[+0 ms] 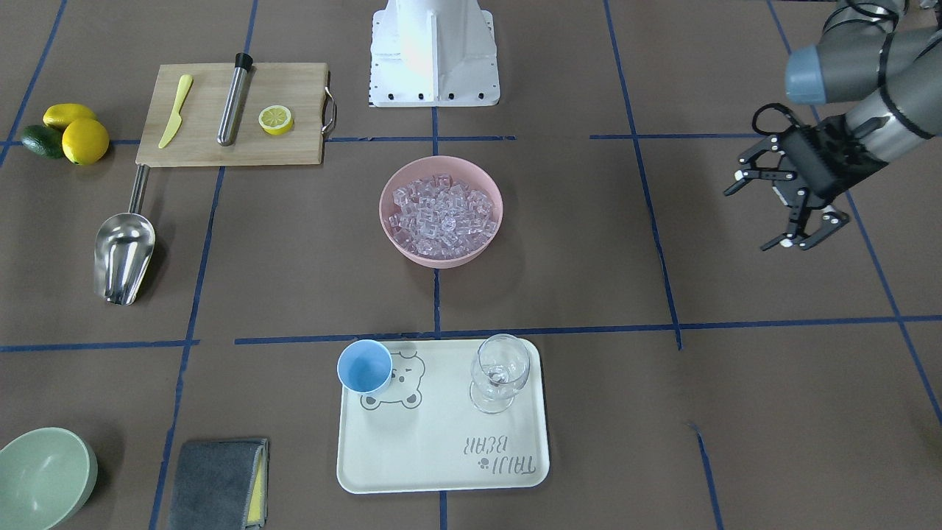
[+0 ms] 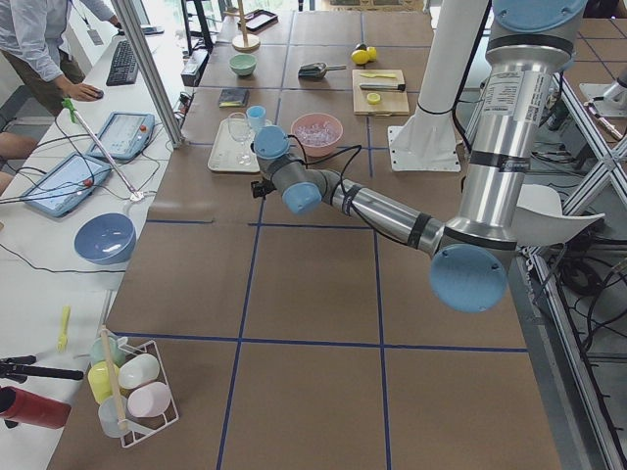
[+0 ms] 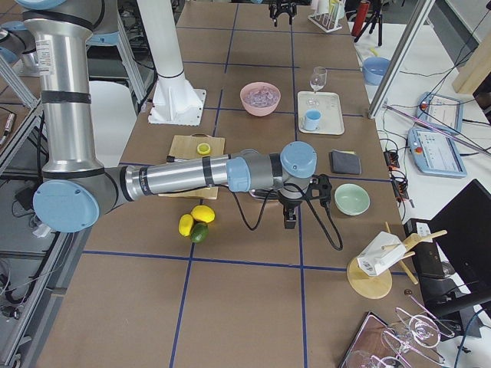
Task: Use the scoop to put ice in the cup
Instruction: 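Move left gripper toward the pink bowl while right gripper reaches the metal scoop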
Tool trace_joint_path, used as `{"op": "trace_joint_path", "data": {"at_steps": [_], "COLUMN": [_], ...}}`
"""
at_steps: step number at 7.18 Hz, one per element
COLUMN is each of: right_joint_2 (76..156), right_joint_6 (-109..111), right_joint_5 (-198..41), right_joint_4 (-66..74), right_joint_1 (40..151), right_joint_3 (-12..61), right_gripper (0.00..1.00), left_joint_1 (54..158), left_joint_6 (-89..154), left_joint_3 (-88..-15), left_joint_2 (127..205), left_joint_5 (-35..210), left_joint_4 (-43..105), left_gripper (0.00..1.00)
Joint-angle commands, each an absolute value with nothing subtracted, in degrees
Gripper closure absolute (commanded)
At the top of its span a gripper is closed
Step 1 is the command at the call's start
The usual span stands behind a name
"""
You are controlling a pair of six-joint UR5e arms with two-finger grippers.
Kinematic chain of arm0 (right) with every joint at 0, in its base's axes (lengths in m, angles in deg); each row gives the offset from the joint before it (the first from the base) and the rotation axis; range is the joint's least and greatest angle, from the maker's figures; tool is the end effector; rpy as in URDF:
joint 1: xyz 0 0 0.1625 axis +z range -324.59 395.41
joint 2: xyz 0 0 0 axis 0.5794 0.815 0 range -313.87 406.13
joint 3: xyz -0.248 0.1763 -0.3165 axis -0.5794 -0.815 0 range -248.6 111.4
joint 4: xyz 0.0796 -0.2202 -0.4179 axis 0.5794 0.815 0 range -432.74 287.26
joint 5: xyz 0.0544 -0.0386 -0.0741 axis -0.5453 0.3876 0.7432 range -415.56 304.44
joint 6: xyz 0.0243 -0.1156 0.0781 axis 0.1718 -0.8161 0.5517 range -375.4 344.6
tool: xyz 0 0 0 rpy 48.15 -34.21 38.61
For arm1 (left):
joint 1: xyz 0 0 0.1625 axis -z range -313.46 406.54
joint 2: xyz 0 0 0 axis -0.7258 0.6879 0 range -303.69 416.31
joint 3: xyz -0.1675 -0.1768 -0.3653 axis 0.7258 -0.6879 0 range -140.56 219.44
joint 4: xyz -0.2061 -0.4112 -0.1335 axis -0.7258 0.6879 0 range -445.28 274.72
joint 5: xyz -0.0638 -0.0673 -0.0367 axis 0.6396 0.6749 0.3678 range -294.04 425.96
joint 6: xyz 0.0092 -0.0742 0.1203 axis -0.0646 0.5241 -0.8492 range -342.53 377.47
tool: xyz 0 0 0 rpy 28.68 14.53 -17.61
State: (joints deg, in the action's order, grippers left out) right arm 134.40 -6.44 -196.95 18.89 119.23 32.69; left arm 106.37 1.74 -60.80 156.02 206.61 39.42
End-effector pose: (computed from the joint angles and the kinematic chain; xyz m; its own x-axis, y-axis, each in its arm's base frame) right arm -0.0396 -0.5758 0.5646 0.6127 -0.0663 0.7875 0.0104 0.9971 0.0758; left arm 0.2997 -0.5630 0.4089 0.1438 0.9672 -0.2094 -0.3425 0.2472 0.9064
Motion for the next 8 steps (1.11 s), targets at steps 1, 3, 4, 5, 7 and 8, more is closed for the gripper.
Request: {"op": "trace_joint_path", "data": {"at_steps": [1, 3, 4, 5, 7, 8], "right_joint_2": [134.5, 134.5, 135.0, 138.2, 144.3, 144.0], "right_joint_6": [-2.4, 7.3, 17.0, 25.6, 38.2, 43.1], "right_joint_5": [-196.7, -194.5, -189.6, -188.1, -186.3, -183.3], "right_joint_4": [18.8, 18.6, 14.1, 5.9, -7.5, -6.9], "right_joint_1": [116.1, 111.9, 106.0, 100.5, 93.5, 87.8], "right_joint_3": [34.9, 38.0, 40.9, 41.4, 42.0, 43.4], "right_gripper": [0.00, 0.00, 0.00, 0.00, 0.00, 0.00], "left_joint_1": [99.0, 96.6, 95.3, 93.2, 92.2, 92.0], "left_joint_6": [-0.1, 0.2, 0.4, 0.1, 0.2, 0.1], "left_joint_3": [-56.6, -56.1, -55.9, -55.9, -55.2, -54.0], "left_joint_2": [159.6, 164.0, 165.3, 165.7, 166.2, 166.2], "left_joint_5": [212.1, 214.0, 214.0, 213.7, 213.4, 213.4], "left_joint_4": [49.0, 49.1, 49.1, 49.2, 51.2, 51.3], "left_gripper": [0.00, 0.00, 0.00, 0.00, 0.00, 0.00]}}
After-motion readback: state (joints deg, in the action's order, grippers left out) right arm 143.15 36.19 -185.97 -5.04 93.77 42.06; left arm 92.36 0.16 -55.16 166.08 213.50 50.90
